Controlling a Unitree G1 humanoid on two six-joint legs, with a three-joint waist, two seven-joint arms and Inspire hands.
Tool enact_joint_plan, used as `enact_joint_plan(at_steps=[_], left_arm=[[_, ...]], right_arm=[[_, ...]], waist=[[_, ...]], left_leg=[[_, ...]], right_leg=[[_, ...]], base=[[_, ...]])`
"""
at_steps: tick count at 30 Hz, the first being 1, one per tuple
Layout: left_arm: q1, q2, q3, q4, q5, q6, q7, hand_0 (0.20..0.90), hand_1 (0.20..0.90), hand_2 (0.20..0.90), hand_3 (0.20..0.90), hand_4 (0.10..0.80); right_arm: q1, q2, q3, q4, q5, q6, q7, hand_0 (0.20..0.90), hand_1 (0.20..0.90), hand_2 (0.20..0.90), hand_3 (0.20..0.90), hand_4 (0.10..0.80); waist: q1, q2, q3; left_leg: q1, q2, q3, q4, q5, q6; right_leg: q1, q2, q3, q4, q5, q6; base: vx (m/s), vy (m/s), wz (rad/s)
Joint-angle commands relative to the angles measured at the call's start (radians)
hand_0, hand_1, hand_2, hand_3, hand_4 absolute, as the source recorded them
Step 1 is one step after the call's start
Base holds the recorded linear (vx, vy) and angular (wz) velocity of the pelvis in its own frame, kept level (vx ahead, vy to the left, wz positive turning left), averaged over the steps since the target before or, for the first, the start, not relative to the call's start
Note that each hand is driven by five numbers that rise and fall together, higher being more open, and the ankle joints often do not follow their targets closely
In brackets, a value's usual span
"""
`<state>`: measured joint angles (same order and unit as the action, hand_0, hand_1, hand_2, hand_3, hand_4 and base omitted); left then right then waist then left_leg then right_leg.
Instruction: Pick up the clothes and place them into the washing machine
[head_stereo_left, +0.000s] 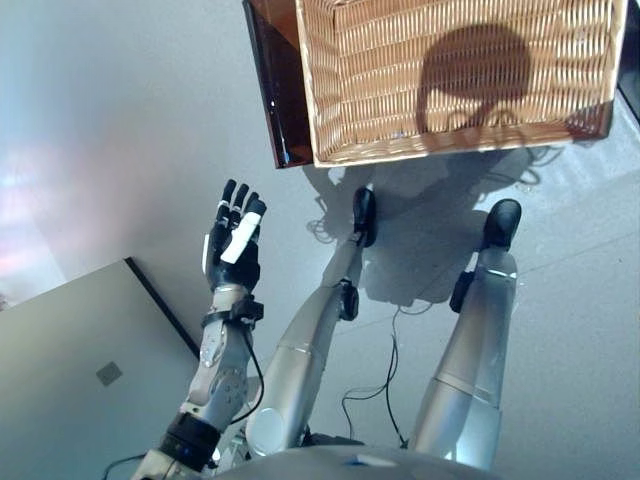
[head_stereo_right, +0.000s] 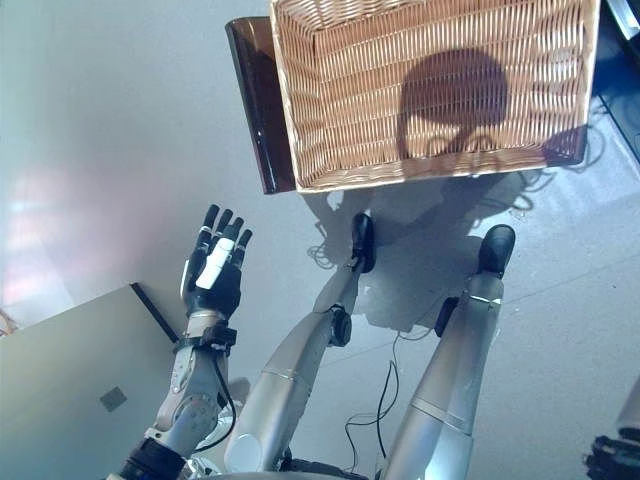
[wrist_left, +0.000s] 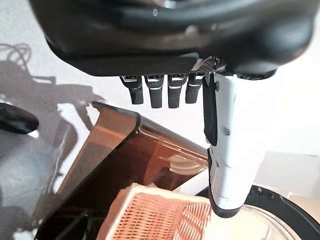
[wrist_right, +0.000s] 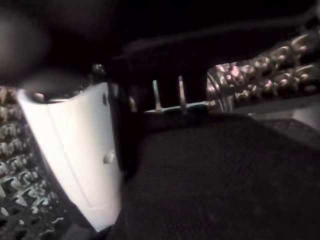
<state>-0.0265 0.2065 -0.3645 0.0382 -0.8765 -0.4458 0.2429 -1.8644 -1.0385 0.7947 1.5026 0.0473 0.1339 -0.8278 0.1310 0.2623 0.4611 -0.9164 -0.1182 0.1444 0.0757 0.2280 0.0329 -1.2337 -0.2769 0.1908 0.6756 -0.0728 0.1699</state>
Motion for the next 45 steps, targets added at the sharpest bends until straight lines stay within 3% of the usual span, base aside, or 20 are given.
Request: enact_joint_plan(at_steps=[1, 6, 8, 9, 11, 12, 13, 18, 20, 21, 23, 32, 33, 34, 35, 36, 37, 38, 40, 45], left_arm=[[-0.008, 0.03, 0.097, -0.09, 0.029, -0.093, 0.014, 0.9, 0.9, 0.9, 0.9, 0.8], [-0.006, 0.043, 0.126, -0.096, 0.037, -0.091, 0.018, 0.9, 0.9, 0.9, 0.9, 0.8], [0.001, 0.038, 0.134, -0.103, 0.045, -0.088, 0.017, 0.9, 0.9, 0.9, 0.9, 0.8], [0.009, 0.037, 0.137, -0.102, 0.047, -0.085, 0.013, 0.9, 0.9, 0.9, 0.9, 0.8], [0.01, 0.036, 0.136, -0.103, 0.047, -0.085, 0.013, 0.9, 0.9, 0.9, 0.9, 0.8], [0.016, 0.037, 0.138, -0.101, 0.052, -0.085, 0.011, 0.9, 0.9, 0.9, 0.9, 0.8], [0.021, 0.038, 0.142, -0.099, 0.055, -0.085, 0.008, 0.9, 0.9, 0.9, 0.9, 0.8], [0.025, 0.04, 0.14, -0.092, 0.043, -0.074, -0.006, 0.9, 0.9, 0.9, 0.9, 0.8], [0.031, 0.042, 0.144, -0.096, 0.047, -0.072, -0.009, 0.9, 0.9, 0.9, 0.9, 0.8], [0.034, 0.043, 0.144, -0.095, 0.051, -0.068, -0.011, 0.9, 0.9, 0.9, 0.9, 0.8], [0.039, 0.048, 0.149, -0.1, 0.057, -0.067, -0.011, 0.9, 0.9, 0.9, 0.9, 0.8], [0.05, 0.044, 0.151, -0.103, 0.064, -0.071, -0.03, 0.9, 0.9, 0.9, 0.9, 0.8], [0.05, 0.045, 0.147, -0.102, 0.063, -0.072, -0.029, 0.9, 0.9, 0.9, 0.9, 0.8], [0.05, 0.044, 0.149, -0.103, 0.063, -0.072, -0.029, 0.9, 0.9, 0.9, 0.9, 0.8], [0.052, 0.044, 0.148, -0.1, 0.059, -0.074, -0.027, 0.9, 0.9, 0.9, 0.9, 0.8], [0.051, 0.046, 0.148, -0.098, 0.058, -0.075, -0.025, 0.9, 0.9, 0.9, 0.9, 0.8], [0.052, 0.047, 0.147, -0.097, 0.058, -0.074, -0.025, 0.9, 0.9, 0.9, 0.9, 0.8], [0.045, 0.047, 0.145, -0.096, 0.056, -0.073, -0.025, 0.9, 0.9, 0.9, 0.9, 0.8], [0.043, 0.048, 0.145, -0.094, 0.055, -0.073, -0.024, 0.9, 0.9, 0.9, 0.9, 0.8], [0.036, 0.057, 0.147, -0.09, 0.054, -0.077, -0.017, 0.9, 0.9, 0.9, 0.9, 0.8]], right_arm=[[-0.26, -0.134, 0.267, -0.019, -0.016, -0.002, -0.097, 0.2, 0.2, 0.2, 0.2, 0.3], [-0.362, -0.146, 0.441, 0.005, -0.135, 0.071, -0.083, 0.2, 0.2, 0.2, 0.2, 0.3], [-0.396, -0.155, 0.517, 0.008, -0.196, 0.095, -0.079, 0.2, 0.2, 0.2, 0.2, 0.3], [-0.398, -0.162, 0.534, -0.003, -0.219, 0.098, -0.077, 0.2, 0.2, 0.2, 0.2, 0.3], [-0.4, -0.161, 0.537, -0.004, -0.22, 0.098, -0.076, 0.2, 0.2, 0.2, 0.2, 0.3], [-0.385, -0.169, 0.545, -0.008, -0.242, 0.095, -0.05, 0.2, 0.2, 0.2, 0.2, 0.3], [-0.358, -0.161, 0.528, -0.003, -0.246, 0.084, -0.022, 0.2, 0.2, 0.2, 0.2, 0.3], [-0.323, -0.142, 0.489, 0.047, -0.229, 0.075, 0.022, 0.2, 0.2, 0.2, 0.2, 0.3], [-0.315, -0.148, 0.503, 0.052, -0.251, 0.085, 0.02, 0.2, 0.2, 0.2, 0.2, 0.3], [-0.311, -0.156, 0.509, 0.051, -0.261, 0.088, 0.022, 0.2, 0.2, 0.2, 0.2, 0.3], [-0.31, -0.165, 0.527, 0.052, -0.292, 0.101, 0.025, 0.2, 0.2, 0.2, 0.2, 0.3], [-0.288, -0.179, 0.585, 0.047, -0.407, 0.114, 0.046, 0.2, 0.2, 0.2, 0.2, 0.3], [-0.293, -0.174, 0.58, 0.058, -0.393, 0.111, 0.045, 0.2, 0.2, 0.2, 0.2, 0.3], [-0.293, -0.172, 0.578, 0.059, -0.392, 0.111, 0.044, 0.304, 0.304, 0.304, 0.304, 0.375], [-0.294, -0.17, 0.58, 0.065, -0.386, 0.117, 0.033, 0.502, 0.502, 0.502, 0.502, 0.516], [-0.292, -0.165, 0.571, 0.063, -0.379, 0.114, 0.029, 0.9, 0.9, 0.9, 0.9, 0.8], [-0.292, -0.166, 0.572, 0.064, -0.379, 0.114, 0.03, 0.9, 0.9, 0.9, 0.9, 0.8], [-0.272, -0.158, 0.544, 0.066, -0.37, 0.106, 0.051, 0.9, 0.9, 0.9, 0.9, 0.8], [-0.27, -0.153, 0.534, 0.068, -0.361, 0.1, 0.056, 0.9, 0.9, 0.9, 0.9, 0.8], [-0.254, -0.142, 0.497, 0.067, -0.321, 0.084, 0.061, 0.9, 0.9, 0.9, 0.9, 0.8]], waist=[[-0.004, 0.09, 0.059], [-0.01, 0.076, 0.053], [-0.01, 0.078, 0.059], [-0.012, 0.07, 0.056], [-0.01, 0.074, 0.059], [-0.016, 0.064, 0.058], [-0.016, 0.057, 0.059], [-0.02, 0.045, 0.058], [-0.015, 0.048, 0.059], [-0.018, 0.047, 0.059], [-0.011, 0.051, 0.059], [-0.011, 0.055, 0.059], [-0.015, 0.056, 0.059], [-0.01, 0.058, 0.059], [-0.013, 0.057, 0.059], [-0.008, 0.061, 0.059], [-0.012, 0.058, 0.059], [-0.01, 0.059, 0.059], [-0.015, 0.054, 0.059], [-0.011, 0.05, 0.059]], left_leg=[[-0.031, 0.057, 0.005, 0.091, -0.086, -0.108], [-0.018, 0.052, -0.011, 0.084, -0.101, -0.121], [-0.034, 0.06, -0.005, 0.081, -0.076, -0.117], [-0.024, 0.055, -0.012, 0.08, -0.096, -0.125], [-0.037, 0.061, -0.005, 0.081, -0.075, -0.118], [-0.025, 0.056, -0.012, 0.082, -0.097, -0.127], [-0.041, 0.069, -0.006, 0.085, -0.076, -0.121], [-0.027, 0.072, -0.015, 0.084, -0.097, -0.135], [-0.043, 0.082, -0.009, 0.075, -0.07, -0.131], [-0.024, 0.075, -0.016, 0.069, -0.09, -0.138], [-0.042, 0.084, -0.011, 0.058, -0.06, -0.133], [-0.044, 0.081, -0.016, 0.036, -0.046, -0.135], [-0.024, 0.071, -0.022, 0.036, -0.069, -0.14], [-0.045, 0.079, -0.015, 0.038, -0.047, -0.134], [-0.022, 0.069, -0.021, 0.036, -0.069, -0.139], [-0.041, 0.076, -0.015, 0.038, -0.048, -0.132], [-0.022, 0.069, -0.021, 0.036, -0.07, -0.139], [-0.044, 0.076, -0.014, 0.041, -0.049, -0.132], [-0.025, 0.069, -0.018, 0.042, -0.072, -0.139], [-0.039, 0.079, -0.015, 0.048, -0.053, -0.134]], right_leg=[[0.033, 0.105, -0.049, -0.038, -0.022, -0.086], [0.041, 0.102, -0.052, -0.029, -0.053, -0.084], [0.025, 0.11, -0.057, -0.033, -0.024, -0.09], [0.034, 0.109, -0.051, -0.028, -0.053, -0.085], [0.02, 0.113, -0.055, -0.031, -0.024, -0.089], [0.032, 0.11, -0.052, -0.023, -0.058, -0.086], [0.02, 0.118, -0.06, -0.03, -0.026, -0.094], [0.049, 0.117, -0.067, -0.033, -0.056, -0.093], [0.033, 0.123, -0.075, -0.047, -0.023, -0.097], [0.049, 0.119, -0.072, -0.041, -0.056, -0.092], [0.027, 0.128, -0.078, -0.05, -0.027, -0.097], [0.007, 0.141, -0.078, -0.049, -0.027, -0.098], [0.022, 0.133, -0.071, -0.037, -0.062, -0.093], [0.004, 0.14, -0.076, -0.043, -0.029, -0.097], [0.022, 0.132, -0.07, -0.036, -0.063, -0.093], [0.005, 0.138, -0.075, -0.039, -0.03, -0.097], [0.023, 0.132, -0.069, -0.033, -0.062, -0.092], [0.006, 0.139, -0.077, -0.038, -0.03, -0.098], [0.024, 0.133, -0.072, -0.03, -0.061, -0.094], [0.021, 0.139, -0.084, -0.041, -0.029, -0.102]], base=[[0.0, 0.0, 0.0], [0.056, -0.015, -0.01], [-0.046, -0.012, 0.06], [0.0, 0.0, 0.0], [0.008, -0.009, -0.07], [-0.073, -0.029, -0.04], [0.123, -0.063, -0.03], [0.006, -0.042, -0.03], [0.022, -0.049, -0.02], [0.014, -0.031, -0.01], [-0.032, -0.045, 0.0], [0.016, -0.012, -0.01], [0.0, 0.0, 0.0], [0.1, 0.005, 0.04], [-0.092, 0.033, 0.07], [0.102, 0.011, 0.04], [-0.092, 0.037, -0.01], [0.0, 0.0, 0.0], [0.0, 0.0, 0.0], [-0.021, 0.009, 0.01]])
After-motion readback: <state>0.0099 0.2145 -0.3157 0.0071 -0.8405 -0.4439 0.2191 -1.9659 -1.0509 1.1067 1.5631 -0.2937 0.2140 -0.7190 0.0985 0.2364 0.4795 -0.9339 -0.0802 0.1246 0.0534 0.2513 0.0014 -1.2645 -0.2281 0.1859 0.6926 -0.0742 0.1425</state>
